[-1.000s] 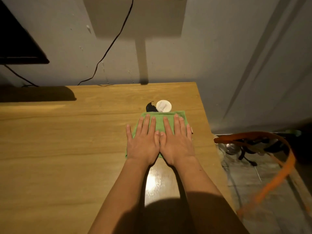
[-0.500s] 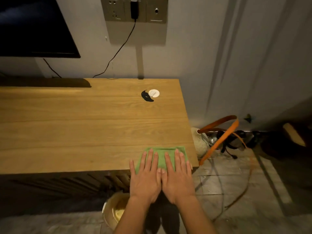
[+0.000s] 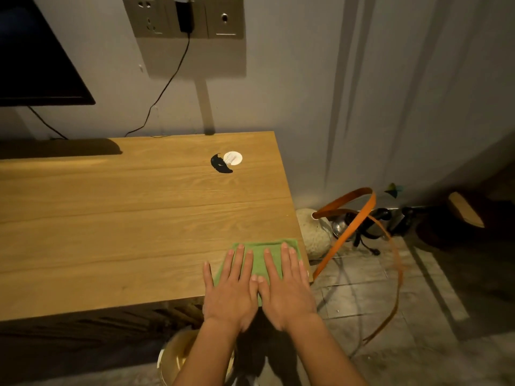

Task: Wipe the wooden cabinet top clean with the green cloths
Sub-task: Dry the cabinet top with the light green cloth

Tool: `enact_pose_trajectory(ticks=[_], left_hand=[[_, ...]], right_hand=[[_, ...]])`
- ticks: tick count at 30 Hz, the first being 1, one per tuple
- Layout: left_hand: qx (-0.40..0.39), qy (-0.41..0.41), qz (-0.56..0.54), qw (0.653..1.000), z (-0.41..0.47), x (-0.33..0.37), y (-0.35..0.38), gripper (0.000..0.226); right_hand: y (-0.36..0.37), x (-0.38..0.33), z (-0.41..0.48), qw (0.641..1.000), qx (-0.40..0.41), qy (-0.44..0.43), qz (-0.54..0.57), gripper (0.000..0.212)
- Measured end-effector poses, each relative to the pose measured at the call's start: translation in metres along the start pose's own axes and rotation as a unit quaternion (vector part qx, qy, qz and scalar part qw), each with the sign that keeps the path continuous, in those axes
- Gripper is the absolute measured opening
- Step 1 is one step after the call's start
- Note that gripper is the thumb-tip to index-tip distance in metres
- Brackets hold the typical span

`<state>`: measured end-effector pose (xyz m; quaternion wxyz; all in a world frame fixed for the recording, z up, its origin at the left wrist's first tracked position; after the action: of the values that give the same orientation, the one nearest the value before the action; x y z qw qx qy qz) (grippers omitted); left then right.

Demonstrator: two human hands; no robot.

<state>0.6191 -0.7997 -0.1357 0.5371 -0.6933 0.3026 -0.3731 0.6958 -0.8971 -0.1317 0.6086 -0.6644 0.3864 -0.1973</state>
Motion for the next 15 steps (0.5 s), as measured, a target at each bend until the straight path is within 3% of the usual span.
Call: enact_pose_trajectory(ticks=[15], left_hand=[[0.075, 0.023, 0.034, 0.996, 0.299, -0.016, -0.037, 0.061]], right_hand=[[-0.043, 0.018, 0.29, 0.996, 0.078, 0.034, 0.012, 0.059]])
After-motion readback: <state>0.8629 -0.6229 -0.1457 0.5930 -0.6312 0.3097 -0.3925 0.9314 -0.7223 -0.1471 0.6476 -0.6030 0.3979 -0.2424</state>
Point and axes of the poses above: each hand's wrist, its own z-axis towards the middle knuckle, its own y-axis out of the palm, x = y × z, the point moved 5 cm from there along z, towards the middle knuckle, and after that the axes turned 6 degrees about x, right-handed, at the moved point
